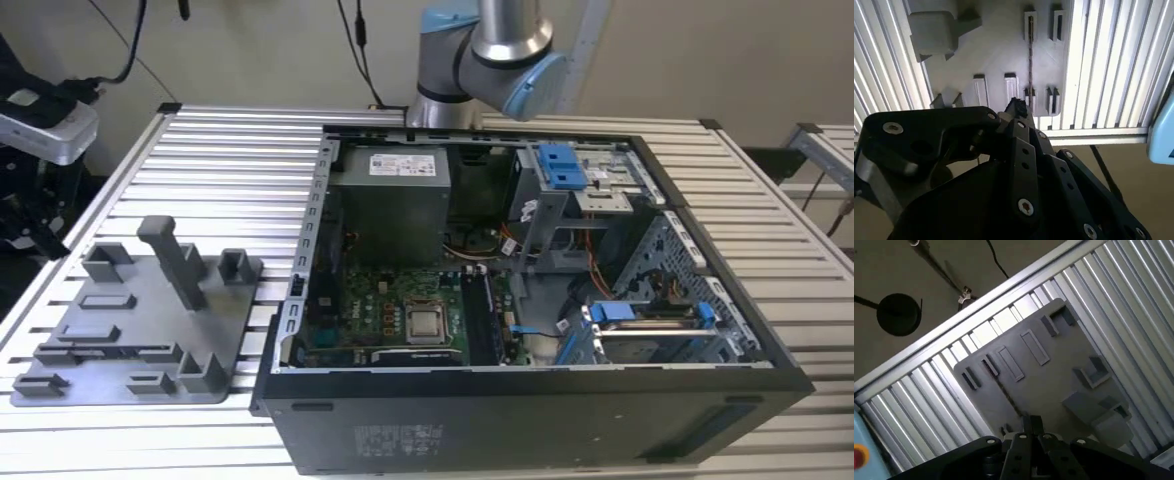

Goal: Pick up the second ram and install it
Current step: 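Pick up the second ram and move it above second insertion slot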

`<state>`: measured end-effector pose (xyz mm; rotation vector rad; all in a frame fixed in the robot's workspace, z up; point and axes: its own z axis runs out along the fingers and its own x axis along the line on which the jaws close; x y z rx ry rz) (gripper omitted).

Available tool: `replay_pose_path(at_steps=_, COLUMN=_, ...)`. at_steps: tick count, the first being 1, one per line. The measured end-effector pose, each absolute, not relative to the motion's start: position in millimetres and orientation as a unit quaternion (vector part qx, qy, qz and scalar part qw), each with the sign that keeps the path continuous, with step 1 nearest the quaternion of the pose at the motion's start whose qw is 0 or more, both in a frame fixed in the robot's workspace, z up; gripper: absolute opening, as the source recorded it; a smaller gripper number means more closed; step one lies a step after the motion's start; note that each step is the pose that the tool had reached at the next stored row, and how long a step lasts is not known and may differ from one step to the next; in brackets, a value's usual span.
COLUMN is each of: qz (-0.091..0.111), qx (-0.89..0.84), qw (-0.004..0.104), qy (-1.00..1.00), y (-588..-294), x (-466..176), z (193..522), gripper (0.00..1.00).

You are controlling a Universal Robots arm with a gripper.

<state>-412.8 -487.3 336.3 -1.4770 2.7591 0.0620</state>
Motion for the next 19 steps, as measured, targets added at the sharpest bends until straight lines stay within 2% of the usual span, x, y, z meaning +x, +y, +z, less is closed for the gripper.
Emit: replay_pose_path(at_steps=19, qz=0.015, qx=-0.616, qw=0.014, qy=0.788, y=-487.3, x=-412.8, z=323.2, gripper=0.11)
